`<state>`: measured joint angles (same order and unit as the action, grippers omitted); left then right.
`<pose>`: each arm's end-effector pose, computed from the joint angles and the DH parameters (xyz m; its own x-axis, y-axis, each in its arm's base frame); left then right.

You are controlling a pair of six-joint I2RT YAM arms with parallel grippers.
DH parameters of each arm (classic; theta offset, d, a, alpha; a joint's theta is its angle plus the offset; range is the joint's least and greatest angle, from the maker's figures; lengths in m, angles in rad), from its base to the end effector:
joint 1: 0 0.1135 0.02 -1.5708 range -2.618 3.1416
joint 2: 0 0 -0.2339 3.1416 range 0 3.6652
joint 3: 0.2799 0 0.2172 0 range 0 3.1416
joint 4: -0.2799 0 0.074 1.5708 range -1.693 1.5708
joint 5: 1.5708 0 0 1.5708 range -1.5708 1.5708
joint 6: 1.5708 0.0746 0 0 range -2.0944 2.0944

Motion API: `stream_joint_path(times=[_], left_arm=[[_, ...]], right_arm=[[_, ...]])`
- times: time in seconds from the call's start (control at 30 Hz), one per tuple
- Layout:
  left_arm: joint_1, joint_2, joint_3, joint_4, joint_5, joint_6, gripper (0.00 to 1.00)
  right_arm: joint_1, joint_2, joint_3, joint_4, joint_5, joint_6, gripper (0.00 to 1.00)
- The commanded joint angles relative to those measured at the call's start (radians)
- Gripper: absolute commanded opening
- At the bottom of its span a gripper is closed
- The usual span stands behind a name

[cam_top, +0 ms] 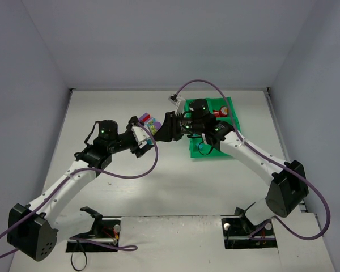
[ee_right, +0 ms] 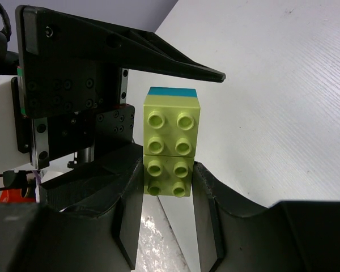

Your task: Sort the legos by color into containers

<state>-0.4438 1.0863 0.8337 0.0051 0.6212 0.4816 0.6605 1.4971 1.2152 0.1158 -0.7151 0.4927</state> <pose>0.2150 -0.1503 0.2934 0.2017 0.3212 -0.9253 0.8636 0.3874 0.3227 0.2452 0.2524 0.3248 -0.5757 0.0050 -0.8177 -0.7963 0.2238 0.5620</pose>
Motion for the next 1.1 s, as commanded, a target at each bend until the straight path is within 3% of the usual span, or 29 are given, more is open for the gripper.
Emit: stream_joint_path(times=[0.0,0.13,0.33,0.4,0.43,0.67,1.07], left_arm=[[0.005,0.004,0.018,0.105,0.023,-0.018,0.71],[0.005,0.011,0.018,0.118,0.038,-0.027,0.7],[0.005,0.032,0.019,0.124,0.051,-0.029,0.45],[0.007,0.038,0.022,0.13,0.052,-0.038,0.11],[0.005,0.041,0.025,0.137,0.046,-0.043,0.01],[0.007,0.046,0.002,0.18,-0.031,-0.063,0.0],[0.01,0.07,-0.054,0.219,-0.046,-0.104,0.0]], right_arm=[[-0.002,0.003,0.049,0.059,-0.037,-0.013,0.0],[-0.002,0.008,0.049,0.059,-0.04,-0.011,0.0],[-0.002,0.012,0.05,0.059,-0.038,-0.011,0.0],[-0.002,0.015,0.047,0.058,-0.038,-0.013,0.0],[-0.004,0.015,0.046,0.056,-0.04,-0.013,0.0],[-0.015,0.006,0.03,0.041,-0.034,-0.014,0.0],[-0.082,-0.032,0.041,-0.031,-0.034,-0.023,0.0]])
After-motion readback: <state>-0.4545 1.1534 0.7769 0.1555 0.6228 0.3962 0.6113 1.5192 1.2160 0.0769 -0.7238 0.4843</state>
